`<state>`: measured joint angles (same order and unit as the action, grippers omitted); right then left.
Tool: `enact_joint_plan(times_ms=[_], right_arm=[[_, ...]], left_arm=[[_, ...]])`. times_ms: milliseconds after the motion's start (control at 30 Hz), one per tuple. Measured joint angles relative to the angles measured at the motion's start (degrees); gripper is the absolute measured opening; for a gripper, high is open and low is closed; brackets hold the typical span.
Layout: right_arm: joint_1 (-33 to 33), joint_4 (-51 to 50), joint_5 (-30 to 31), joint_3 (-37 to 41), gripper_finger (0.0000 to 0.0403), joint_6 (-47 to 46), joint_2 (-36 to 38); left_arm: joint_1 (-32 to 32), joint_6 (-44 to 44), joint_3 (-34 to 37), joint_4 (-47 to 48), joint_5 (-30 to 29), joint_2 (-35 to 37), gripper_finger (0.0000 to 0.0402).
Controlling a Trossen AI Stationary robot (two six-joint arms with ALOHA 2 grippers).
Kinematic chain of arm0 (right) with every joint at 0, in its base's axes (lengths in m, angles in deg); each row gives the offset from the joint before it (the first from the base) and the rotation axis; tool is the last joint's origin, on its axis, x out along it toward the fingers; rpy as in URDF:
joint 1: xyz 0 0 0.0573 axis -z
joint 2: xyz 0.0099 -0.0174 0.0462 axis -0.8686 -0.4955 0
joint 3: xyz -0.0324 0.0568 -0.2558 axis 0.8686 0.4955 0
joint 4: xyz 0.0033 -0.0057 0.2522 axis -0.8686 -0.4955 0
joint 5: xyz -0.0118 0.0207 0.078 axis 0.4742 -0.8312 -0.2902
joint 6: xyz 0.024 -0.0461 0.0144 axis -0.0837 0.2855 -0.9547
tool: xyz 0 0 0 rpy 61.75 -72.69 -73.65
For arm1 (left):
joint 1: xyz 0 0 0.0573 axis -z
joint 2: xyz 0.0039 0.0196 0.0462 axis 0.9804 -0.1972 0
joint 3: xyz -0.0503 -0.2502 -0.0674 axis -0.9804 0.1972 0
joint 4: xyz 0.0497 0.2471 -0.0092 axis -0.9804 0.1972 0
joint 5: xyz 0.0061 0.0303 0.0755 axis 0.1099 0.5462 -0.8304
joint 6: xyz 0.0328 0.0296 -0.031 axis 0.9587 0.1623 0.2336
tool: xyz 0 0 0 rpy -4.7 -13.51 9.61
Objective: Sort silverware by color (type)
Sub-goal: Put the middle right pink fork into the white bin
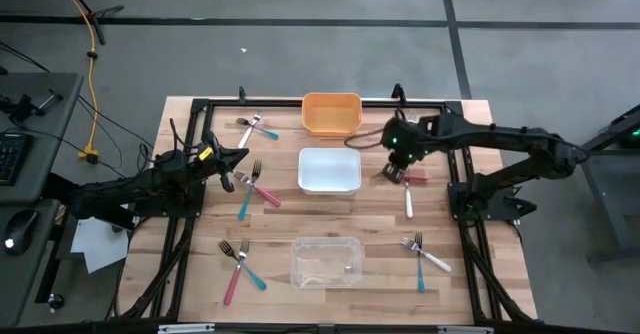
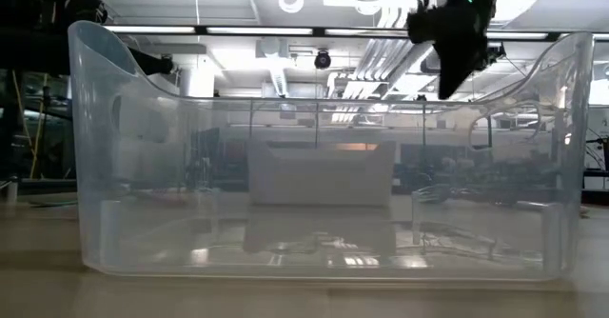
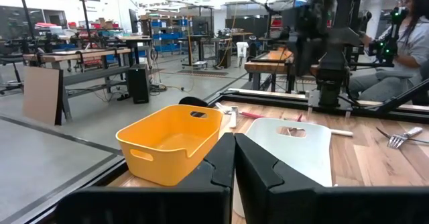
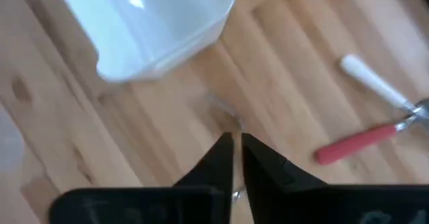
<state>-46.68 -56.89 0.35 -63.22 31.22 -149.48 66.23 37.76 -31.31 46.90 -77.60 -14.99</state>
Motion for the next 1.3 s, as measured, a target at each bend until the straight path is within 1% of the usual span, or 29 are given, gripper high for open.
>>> enact_joint_plan(times_ms=[133,267,367,500,667,800,900,1067,1300], right_arm=[[-1.3,2.7,0.0,7.4,0.0088,-0.1,-1.0],[-0.4,10.4,-1.7,15.3,0.0131,1.5,-3.7],[1.1,15.1,-1.3,18.3,0.0148,3.4,-6.8],[2.9,16.2,2.8,18.1,0.0152,6.6,-11.0],[4.6,17.6,3.1,17.2,0.0137,11.7,-15.5],[5.6,18.4,2.1,16.9,0.0111,12.9,-17.7],[6.3,18.5,0.1,16.8,0.008,13.2,-18.2],[6.4,18.8,-2.0,16.9,0.0013,15.0,-17.5],[6.4,15.3,-6.1,13.7,0.0006,13.7,-17.3]], left_arm=[[0.0,0.0,0.0,0.0,0.0,0.0,0.0003],[0.0,0.0,0.0,0.0,0.0,0.0,0.0003],[0.0,0.0,0.0,0.0,0.0,0.0,0.0003],[0.0,0.0,0.0,0.0,0.0,0.0,0.0003],[0.0,0.0,0.0,0.0,0.0,0.0,0.0003],[0.0,0.0,0.0,0.0,0.0,0.0,0.0003],[0.0,0.0,0.0,0.0,0.0,0.0,0.0003],[0.0,0.0,0.0,0.0,0.0,0.0,0.0003],[0.0,0.0,0.0,0.0,0.0,0.0,0.0003]])
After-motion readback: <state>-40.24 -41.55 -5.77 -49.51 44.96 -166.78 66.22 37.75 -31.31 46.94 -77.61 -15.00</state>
